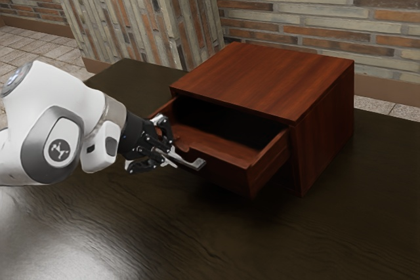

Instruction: Pull the drawer handle with one arm to open the drawer

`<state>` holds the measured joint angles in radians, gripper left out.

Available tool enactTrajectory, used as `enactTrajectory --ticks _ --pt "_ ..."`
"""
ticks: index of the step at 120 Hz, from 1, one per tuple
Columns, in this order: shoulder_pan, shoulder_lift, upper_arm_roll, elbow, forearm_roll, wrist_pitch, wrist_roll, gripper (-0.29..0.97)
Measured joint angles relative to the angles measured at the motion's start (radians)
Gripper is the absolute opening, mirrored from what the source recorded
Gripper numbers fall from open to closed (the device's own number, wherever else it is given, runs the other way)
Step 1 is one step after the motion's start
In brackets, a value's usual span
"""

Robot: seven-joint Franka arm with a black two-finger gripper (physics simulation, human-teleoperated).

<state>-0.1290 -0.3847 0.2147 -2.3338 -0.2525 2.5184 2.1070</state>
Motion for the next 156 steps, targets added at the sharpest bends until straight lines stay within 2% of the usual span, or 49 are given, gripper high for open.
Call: enactTrajectory --ticks 54,86,156 --pt "-0.010 -0.126 0.025 -0.115 0.029 0.003 0.003 -0.11" --pt "-0.017 -0.134 0.038 -0.123 0.058 0.002 0.005 -0.10" --pt "-0.023 -0.168 0.051 -0.133 0.077 -0.019 -0.016 0.13"
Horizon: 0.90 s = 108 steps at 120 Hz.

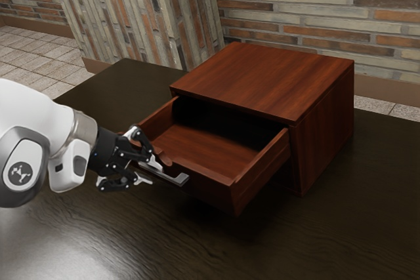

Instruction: Pull the drawer handle with one arm to open the drawer

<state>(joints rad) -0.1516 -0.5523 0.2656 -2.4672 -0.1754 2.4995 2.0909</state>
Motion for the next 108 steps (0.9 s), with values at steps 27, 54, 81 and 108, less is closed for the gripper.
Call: enactTrajectory --ticks 27,54,81,108 --pt "0.034 -0.026 0.007 0.140 0.002 -0.078 -0.005 0.16" --pt "0.089 0.346 -0.005 0.739 0.075 -0.494 -0.035 0.33" --pt "0.082 0.489 -0.041 0.937 0.224 -0.857 -0.211 0.55" --pt "0.073 0.482 -0.045 0.938 0.252 -0.990 -0.421 0.64"
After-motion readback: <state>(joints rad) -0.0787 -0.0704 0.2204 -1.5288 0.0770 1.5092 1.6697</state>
